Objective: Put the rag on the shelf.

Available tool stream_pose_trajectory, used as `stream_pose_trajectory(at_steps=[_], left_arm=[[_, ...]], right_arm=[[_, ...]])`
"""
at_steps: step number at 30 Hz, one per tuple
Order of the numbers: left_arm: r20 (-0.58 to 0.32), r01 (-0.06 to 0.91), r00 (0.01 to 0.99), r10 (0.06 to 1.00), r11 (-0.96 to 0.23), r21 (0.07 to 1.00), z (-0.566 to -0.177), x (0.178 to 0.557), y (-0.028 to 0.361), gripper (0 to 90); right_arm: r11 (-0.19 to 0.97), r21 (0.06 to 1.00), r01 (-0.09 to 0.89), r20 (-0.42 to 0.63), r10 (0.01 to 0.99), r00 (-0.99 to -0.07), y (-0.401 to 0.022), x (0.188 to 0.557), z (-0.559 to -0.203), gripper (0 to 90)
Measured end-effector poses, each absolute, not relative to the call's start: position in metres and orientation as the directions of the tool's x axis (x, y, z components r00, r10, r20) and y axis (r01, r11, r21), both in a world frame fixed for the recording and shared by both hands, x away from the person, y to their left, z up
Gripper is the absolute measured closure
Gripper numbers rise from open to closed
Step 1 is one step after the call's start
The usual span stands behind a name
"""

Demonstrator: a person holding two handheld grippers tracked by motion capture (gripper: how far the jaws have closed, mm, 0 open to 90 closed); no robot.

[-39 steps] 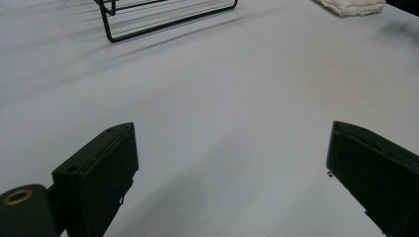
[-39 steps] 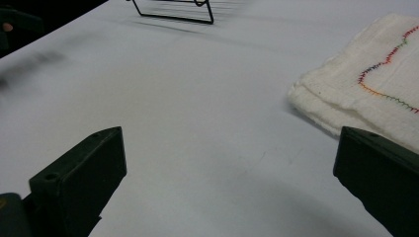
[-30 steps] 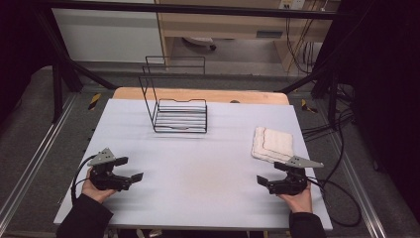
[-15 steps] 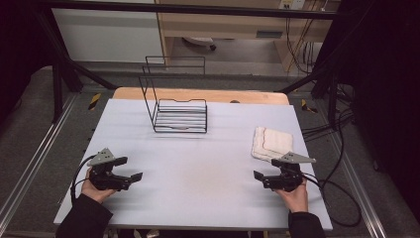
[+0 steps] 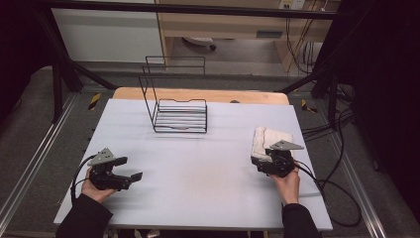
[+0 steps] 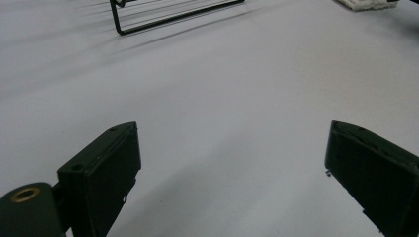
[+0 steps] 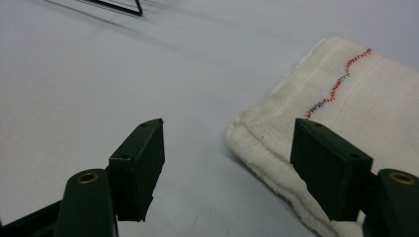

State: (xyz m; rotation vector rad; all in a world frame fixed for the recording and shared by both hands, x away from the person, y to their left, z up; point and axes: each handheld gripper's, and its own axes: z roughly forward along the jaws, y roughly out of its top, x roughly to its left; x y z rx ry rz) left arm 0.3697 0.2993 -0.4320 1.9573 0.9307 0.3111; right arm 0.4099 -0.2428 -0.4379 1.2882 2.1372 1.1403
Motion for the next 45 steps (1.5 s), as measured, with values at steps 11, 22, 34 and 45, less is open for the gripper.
stream_pose_trajectory(at_steps=[11,22,34,45], left_arm=[[-0.15,0.49,0.679,0.718,-0.293,0.821,-0.433,0.37,0.3,7.8],[-0.148,0.489,0.679,0.719,-0.293,0.821,-0.432,0.37,0.3,8.2],[-0.149,0.492,0.677,0.721,-0.292,0.82,-0.432,0.37,0.3,8.3],[-0.15,0.493,0.675,0.723,-0.29,0.82,-0.432,0.37,0.301,8.6]], right_arm=[[0.288,0.772,0.567,0.018,0.881,-0.472,-0.23,0.438,-0.45,48.9],[0.392,0.751,0.531,-0.114,0.87,-0.48,-0.225,0.437,-0.455,59.1],[0.417,0.736,0.533,-0.176,0.878,-0.445,-0.223,0.438,-0.455,77.8],[0.354,0.762,0.542,-0.137,0.906,-0.4,-0.226,0.438,-0.45,82.8]])
